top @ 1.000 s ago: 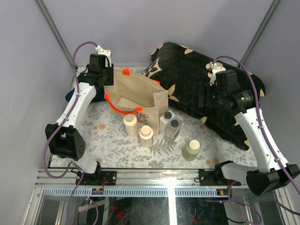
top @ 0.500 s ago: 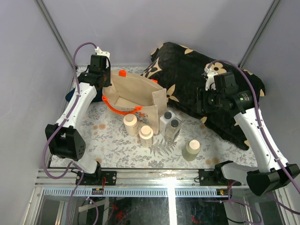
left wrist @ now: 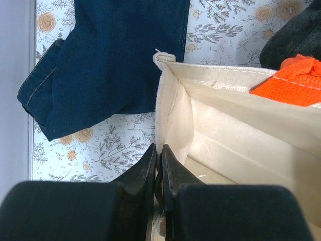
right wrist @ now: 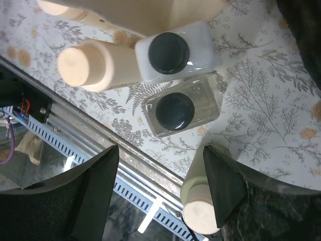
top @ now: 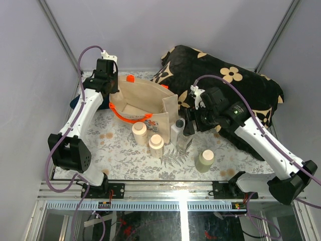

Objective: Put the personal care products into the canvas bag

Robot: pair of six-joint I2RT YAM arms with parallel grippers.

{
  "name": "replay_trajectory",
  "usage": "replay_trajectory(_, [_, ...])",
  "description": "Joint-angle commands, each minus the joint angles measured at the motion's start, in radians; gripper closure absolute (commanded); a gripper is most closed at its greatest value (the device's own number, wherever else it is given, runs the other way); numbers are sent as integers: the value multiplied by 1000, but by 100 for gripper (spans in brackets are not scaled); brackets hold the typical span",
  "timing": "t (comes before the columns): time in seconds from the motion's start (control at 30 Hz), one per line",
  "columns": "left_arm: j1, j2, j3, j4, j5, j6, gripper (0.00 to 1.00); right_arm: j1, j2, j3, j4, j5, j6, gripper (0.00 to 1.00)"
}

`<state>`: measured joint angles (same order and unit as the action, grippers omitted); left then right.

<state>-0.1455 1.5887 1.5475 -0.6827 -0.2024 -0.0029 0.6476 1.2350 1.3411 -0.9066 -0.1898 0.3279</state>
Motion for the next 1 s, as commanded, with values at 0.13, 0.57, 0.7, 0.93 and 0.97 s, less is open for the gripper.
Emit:
replay_trajectory(0.13, [0, -56, -18, 3, 14, -6, 98, 18, 81, 44, -40, 186, 232, 19])
replay_trajectory(0.57, [0, -45, -28, 29, 59, -56, 100, 26, 134, 5, -84, 242, 623, 12])
replay_trajectory(0.7, [0, -49, -31, 36, 73, -57, 100, 34, 130, -50, -79, 233, 646, 11])
replay_trajectory(0.93, [-2, -45, -33, 43, 80, -58, 100, 53, 161, -93, -56, 244, 659, 16])
replay_trajectory(0.97, [-1, -46, -33, 43, 79, -57, 100, 56, 168, -85, -60, 250, 654, 19])
